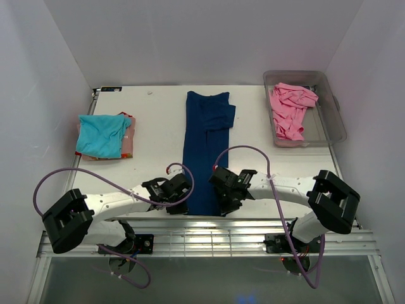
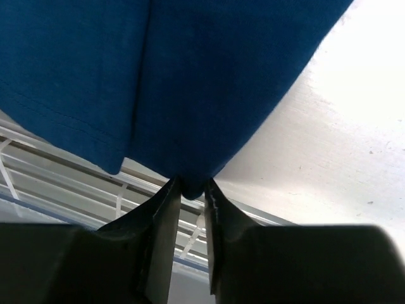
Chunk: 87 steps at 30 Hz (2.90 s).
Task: Fold and stack the t-shirts
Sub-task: Fold the tshirt
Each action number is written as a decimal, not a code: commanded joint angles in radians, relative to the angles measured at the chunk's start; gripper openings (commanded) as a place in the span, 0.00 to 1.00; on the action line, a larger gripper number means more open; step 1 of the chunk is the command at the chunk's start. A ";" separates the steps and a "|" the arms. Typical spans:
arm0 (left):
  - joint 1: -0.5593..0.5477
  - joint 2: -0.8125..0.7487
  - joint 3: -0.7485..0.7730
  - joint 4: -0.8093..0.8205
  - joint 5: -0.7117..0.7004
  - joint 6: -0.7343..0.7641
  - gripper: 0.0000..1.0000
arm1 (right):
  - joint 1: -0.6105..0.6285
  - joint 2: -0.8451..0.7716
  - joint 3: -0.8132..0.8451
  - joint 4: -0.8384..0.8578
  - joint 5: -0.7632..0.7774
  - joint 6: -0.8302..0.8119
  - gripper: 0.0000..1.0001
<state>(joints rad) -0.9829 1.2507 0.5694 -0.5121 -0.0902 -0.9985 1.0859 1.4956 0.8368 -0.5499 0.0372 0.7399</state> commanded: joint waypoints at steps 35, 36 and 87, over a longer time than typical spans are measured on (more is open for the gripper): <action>0.171 0.298 0.501 0.000 -0.158 0.305 0.00 | -0.201 0.178 0.442 -0.137 0.352 -0.223 0.08; 0.191 0.315 0.517 0.006 -0.157 0.317 0.00 | -0.210 0.195 0.487 -0.136 0.352 -0.237 0.08; 0.452 0.577 1.014 0.148 -0.218 0.489 0.60 | -0.601 0.539 0.993 -0.001 0.179 -0.525 0.44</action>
<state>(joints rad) -0.4847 1.9579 1.6382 -0.4335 -0.3141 -0.4831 0.4820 2.1166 1.8500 -0.6048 0.2707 0.2180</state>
